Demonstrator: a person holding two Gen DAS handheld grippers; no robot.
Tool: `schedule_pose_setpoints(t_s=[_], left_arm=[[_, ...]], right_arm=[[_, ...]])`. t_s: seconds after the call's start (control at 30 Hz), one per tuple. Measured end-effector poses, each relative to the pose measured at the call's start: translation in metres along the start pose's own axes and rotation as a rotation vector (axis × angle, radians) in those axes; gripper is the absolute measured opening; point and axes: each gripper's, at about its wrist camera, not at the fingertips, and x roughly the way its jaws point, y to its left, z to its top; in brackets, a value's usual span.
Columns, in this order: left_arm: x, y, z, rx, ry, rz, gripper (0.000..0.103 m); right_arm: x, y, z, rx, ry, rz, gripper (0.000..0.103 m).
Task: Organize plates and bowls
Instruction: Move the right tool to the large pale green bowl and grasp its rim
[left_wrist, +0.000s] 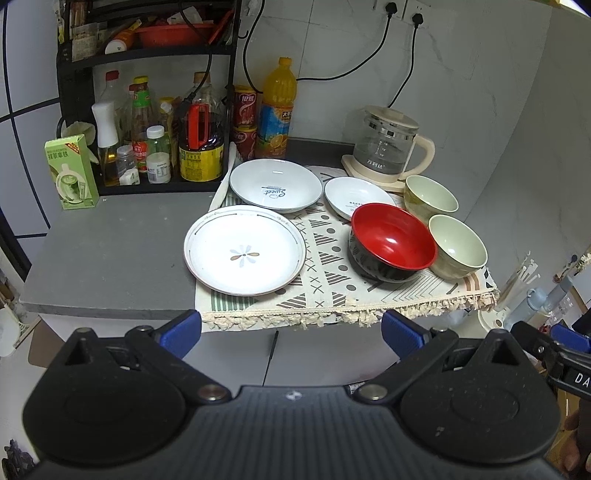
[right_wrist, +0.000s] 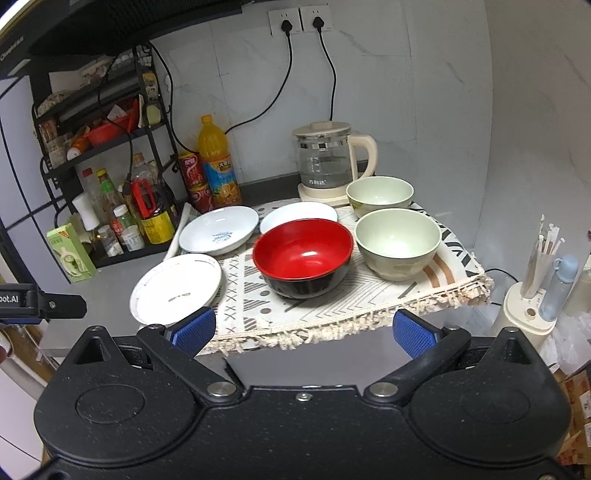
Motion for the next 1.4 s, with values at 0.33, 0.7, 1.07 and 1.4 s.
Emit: schedule_pose_setpoints(t_s=[0.33, 0.7, 1.07, 1.4], left_arm=[[0.026, -0.015, 0.013, -0.018, 0.040, -0.003, 0.102], [0.076, -0.046, 0.039, -0.005, 0.072, -0.030, 0.102], [0.132, -0.081, 0.076, -0.027, 0.132, -0.081, 0.102], [0.170, -0.114, 0.110, -0.003, 0.148, -0.137, 0.102]], right_arm=[[0.024, -0.021, 0.006, 0.034, 0.039, -0.016, 0.103], [0.064, -0.059, 0.032, 0.052, 0.073, -0.047, 0.103], [0.107, -0.092, 0.061, 0.047, 0.096, -0.071, 0.103], [0.142, -0.119, 0.083, 0.103, 0.118, -0.066, 0.103]])
